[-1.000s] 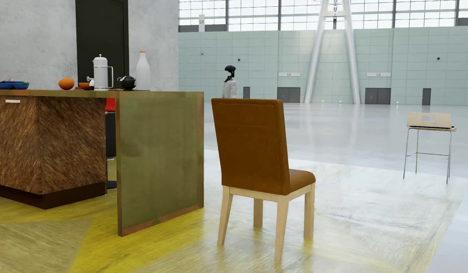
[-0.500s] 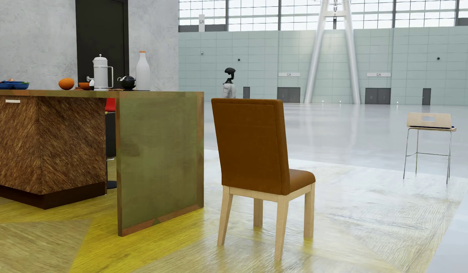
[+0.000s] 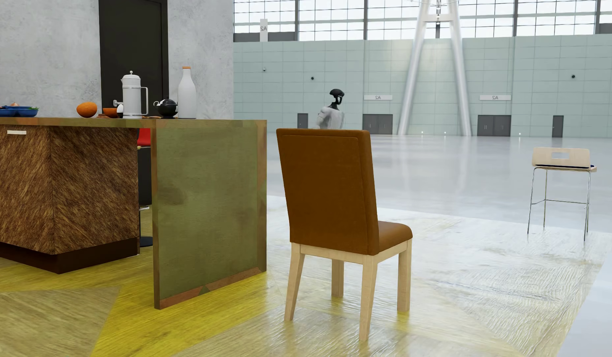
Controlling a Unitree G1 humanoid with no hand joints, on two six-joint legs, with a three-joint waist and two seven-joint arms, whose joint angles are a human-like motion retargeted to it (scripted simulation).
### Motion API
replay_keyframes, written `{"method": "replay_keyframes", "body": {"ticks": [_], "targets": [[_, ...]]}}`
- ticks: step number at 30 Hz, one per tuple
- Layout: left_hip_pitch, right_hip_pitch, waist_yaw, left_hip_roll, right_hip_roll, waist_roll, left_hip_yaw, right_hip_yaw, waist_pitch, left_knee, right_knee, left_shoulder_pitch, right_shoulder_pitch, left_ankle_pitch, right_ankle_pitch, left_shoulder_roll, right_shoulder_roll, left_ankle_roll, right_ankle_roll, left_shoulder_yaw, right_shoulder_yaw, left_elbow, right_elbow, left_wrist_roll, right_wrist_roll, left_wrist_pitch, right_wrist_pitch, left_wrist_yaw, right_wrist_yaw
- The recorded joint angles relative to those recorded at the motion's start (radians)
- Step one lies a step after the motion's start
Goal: Walk towards the chair
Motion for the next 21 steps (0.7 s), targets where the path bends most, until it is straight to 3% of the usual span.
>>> {"method": "replay_keyframes", "body": {"ticks": [1,2,4,5,6,7,8,10,11,12,13,14,15,17,18,19,20,21], "targets": [[-0.083,0.022,-0.017,0.008,0.018,0.000,-0.035,0.004,-0.007,0.224,-0.097,-0.036,0.020,0.122,0.001,-0.083,-0.024,-0.023,-0.007,-0.010,0.065,0.045,0.100,-0.001,-0.036,-0.089,0.001,0.008,-0.046],[-0.180,0.063,0.011,-0.009,0.044,0.024,-0.085,0.018,-0.005,0.347,-0.101,0.008,0.017,0.209,-0.039,-0.099,-0.018,-0.041,-0.006,-0.112,0.101,0.048,0.180,0.013,-0.055,-0.165,0.010,0.001,-0.095],[-0.332,0.181,0.126,-0.044,0.079,0.102,-0.117,0.050,0.030,0.208,-0.133,0.136,-0.013,0.139,-0.107,-0.104,0.040,-0.052,0.005,-0.061,0.092,0.060,0.052,0.078,-0.014,-0.207,0.034,-0.068,-0.169],[-0.394,0.206,0.153,-0.043,0.102,0.153,-0.107,0.058,0.039,0.069,-0.078,0.189,-0.067,0.149,-0.140,-0.050,0.067,-0.064,0.005,-0.012,0.071,0.077,-0.011,0.116,0.009,-0.209,0.024,-0.105,-0.189],[-0.378,0.147,0.148,-0.050,0.099,0.160,-0.105,0.068,0.040,0.094,0.122,0.219,-0.124,0.164,-0.043,0.027,0.072,0.003,-0.041,0.006,0.087,0.112,-0.001,0.136,0.023,-0.197,-0.004,-0.121,-0.183],[-0.330,0.059,0.138,-0.058,0.079,0.148,-0.071,0.072,0.031,0.103,0.311,0.218,-0.152,0.110,0.157,0.063,0.069,0.104,-0.052,0.028,0.081,0.152,0.030,0.141,0.038,-0.172,-0.033,-0.115,-0.155],[-0.259,-0.012,0.137,-0.049,0.061,0.131,-0.040,0.057,0.027,0.080,0.375,0.210,-0.145,0.071,0.259,0.066,0.070,0.076,-0.027,0.047,0.052,0.085,0.053,0.127,0.054,-0.101,-0.053,-0.089,-0.107],[-0.116,-0.085,0.067,-0.031,0.027,0.100,0.001,0.013,0.016,0.020,0.204,0.116,-0.092,0.026,0.086,0.002,0.055,0.059,0.002,0.022,0.054,0.038,-0.019,0.065,0.035,-0.017,-0.049,-0.019,-0.044],[-0.124,-0.095,0.077,-0.027,0.002,0.068,0.022,0.018,0.009,0.143,0.017,0.047,-0.102,0.065,0.011,-0.037,0.043,0.041,0.003,-0.017,0.047,0.020,-0.002,0.038,0.009,0.000,-0.045,0.006,-0.039],[-0.207,-0.054,0.117,-0.017,0.006,0.077,-0.013,0.009,-0.010,0.335,-0.050,0.027,-0.102,0.177,0.086,-0.071,0.012,0.028,-0.021,-0.040,0.085,0.050,0.087,0.031,-0.012,-0.033,-0.058,0.009,-0.064],[-0.277,-0.016,0.166,-0.039,0.027,0.102,-0.060,0.014,-0.025,0.408,-0.043,0.066,-0.097,0.185,0.040,-0.093,0.002,0.020,-0.023,-0.049,0.089,0.070,0.131,0.039,-0.015,-0.077,-0.061,-0.003,-0.094],[-0.351,0.019,0.216,-0.084,0.045,0.131,-0.092,0.034,-0.043,0.427,-0.054,0.140,-0.102,0.118,0.007,-0.091,-0.007,0.016,-0.018,-0.040,0.072,0.071,0.145,0.061,0.002,-0.104,-0.062,-0.031,-0.119],[-0.409,0.077,0.254,-0.100,0.068,0.168,-0.098,0.053,-0.048,0.400,-0.090,0.208,-0.106,0.091,-0.015,-0.077,-0.006,0.011,-0.013,-0.005,0.073,0.064,0.123,0.091,0.018,-0.090,-0.067,-0.067,-0.141],[-0.489,0.201,0.302,-0.081,0.100,0.223,-0.080,0.092,-0.052,0.302,-0.164,0.281,-0.102,0.120,-0.060,-0.042,0.022,-0.006,-0.001,0.029,0.102,0.026,0.078,0.134,0.010,0.008,-0.103,-0.128,-0.164],[-0.500,0.241,0.281,-0.053,0.104,0.229,-0.064,0.110,-0.053,0.173,-0.169,0.279,-0.131,0.136,-0.100,-0.019,0.052,-0.020,0.005,0.019,0.080,0.026,0.037,0.136,-0.009,0.029,-0.108,-0.141,-0.154],[-0.482,0.282,0.241,-0.024,0.113,0.237,-0.052,0.120,-0.038,0.054,-0.151,0.270,-0.183,0.123,-0.141,-0.005,0.071,-0.038,0.013,0.032,0.068,0.048,0.009,0.127,-0.023,0.005,-0.103,-0.140,-0.136],[-0.452,0.270,0.207,-0.019,0.123,0.237,-0.049,0.121,-0.022,-0.001,-0.032,0.255,-0.219,0.179,-0.140,0.024,0.073,-0.062,-0.008,0.054,0.044,0.060,-0.026,0.103,-0.029,-0.055,-0.090,-0.129,-0.110],[-0.418,0.195,0.157,-0.021,0.106,0.201,-0.034,0.106,-0.006,-0.008,0.163,0.223,-0.232,0.317,0.002,0.053,0.048,-0.037,-0.024,0.058,0.080,0.110,0.002,0.063,-0.022,-0.134,-0.081,-0.091,-0.083]]}}
